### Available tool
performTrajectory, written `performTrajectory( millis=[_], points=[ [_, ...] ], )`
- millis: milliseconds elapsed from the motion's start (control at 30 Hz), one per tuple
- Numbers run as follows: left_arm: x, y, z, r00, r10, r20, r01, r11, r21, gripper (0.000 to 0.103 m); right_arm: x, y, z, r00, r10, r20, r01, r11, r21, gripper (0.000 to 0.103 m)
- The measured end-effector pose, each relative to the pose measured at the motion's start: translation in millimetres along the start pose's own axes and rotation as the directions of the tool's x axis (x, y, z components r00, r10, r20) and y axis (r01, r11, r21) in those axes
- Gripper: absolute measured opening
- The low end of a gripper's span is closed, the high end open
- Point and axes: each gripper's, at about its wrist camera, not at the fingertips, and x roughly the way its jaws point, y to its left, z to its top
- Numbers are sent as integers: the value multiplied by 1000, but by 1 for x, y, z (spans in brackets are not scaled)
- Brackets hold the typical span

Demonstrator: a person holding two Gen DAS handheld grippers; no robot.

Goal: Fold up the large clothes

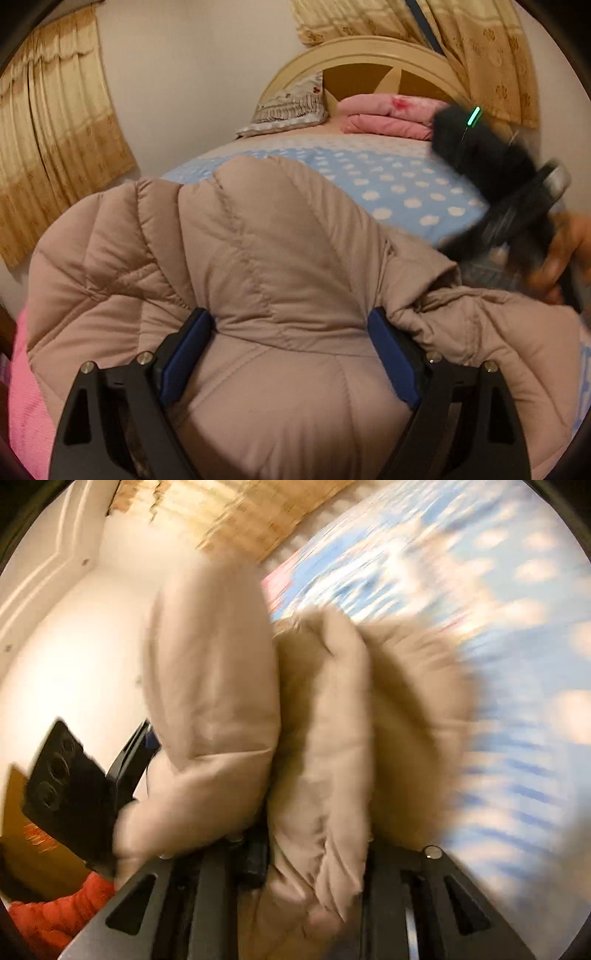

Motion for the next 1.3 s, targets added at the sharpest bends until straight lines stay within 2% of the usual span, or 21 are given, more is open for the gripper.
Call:
performTrajectory(
  millis=[67,100,200,233,267,367,433,500,533,600,667,833,900,933,967,1033,1100,1133,1200,1233,1300],
  points=[
    [1,1,0,1000,29,6,-29,1000,-12,90,-24,30,9,985,-121,121,136,982,-133,29],
    [1,1,0,999,46,7,-45,999,-19,90,-30,47,14,977,-136,167,167,968,-186,29],
    [-2,-1,-2,997,75,13,-75,997,-21,90,-38,76,32,974,-36,223,98,956,-276,29],
    [-4,0,-2,997,79,20,-78,997,-24,90,-31,84,39,982,16,186,41,955,-294,29],
    [-5,-2,-3,996,83,27,-82,996,-27,90,-22,88,45,986,-1,164,50,953,-300,29],
    [-8,-6,-5,994,100,45,-99,995,-35,90,-4,79,53,987,-43,154,86,953,-290,29],
    [-10,-6,-6,994,96,59,-94,995,-40,90,4,59,53,987,5,158,26,981,-192,29],
    [-12,-6,-10,994,88,68,-84,995,-50,90,-12,33,47,974,72,213,-52,994,-99,29],
    [-14,-5,-11,994,79,80,-75,995,-59,90,-22,33,36,968,65,243,-52,997,-62,29],
    [-18,0,-13,993,65,103,-57,995,-80,90,-37,16,25,963,20,268,-28,999,26,39],
    [-23,3,-16,990,61,128,-48,994,-102,90,-47,-15,13,964,6,267,-41,991,126,87],
    [-39,7,-25,977,94,193,-62,984,-164,90,-27,-31,8,978,70,197,-104,980,168,88],
    [-48,13,-30,971,85,225,-39,979,-199,90,-2,-18,17,988,69,138,-84,991,107,78],
    [-52,19,-31,968,81,238,-27,974,-224,90,19,-3,21,993,90,77,-95,994,52,42],
    [-53,27,-29,964,93,248,-30,969,-245,90,37,14,24,996,78,36,-78,997,4,25],
    [-58,36,-25,958,114,265,-39,961,-273,90,55,39,32,994,103,31,-100,991,-83,25],
    [-60,54,-19,952,124,278,-29,946,-323,91,71,47,43,973,227,43,-222,970,-96,24],
    [-57,61,-15,956,111,273,-10,938,-345,91,84,44,46,967,251,29,-248,965,-80,23],
    [-45,67,-9,963,76,258,18,938,-346,93,135,26,45,952,280,-121,-281,960,12,18],
    [-38,64,-5,968,84,237,2,940,-340,93,149,10,45,926,355,-129,-347,934,82,13],
    [-16,41,5,984,83,158,-37,961,-275,93,151,-3,46,913,392,-111,-378,917,128,10]
  ],
)
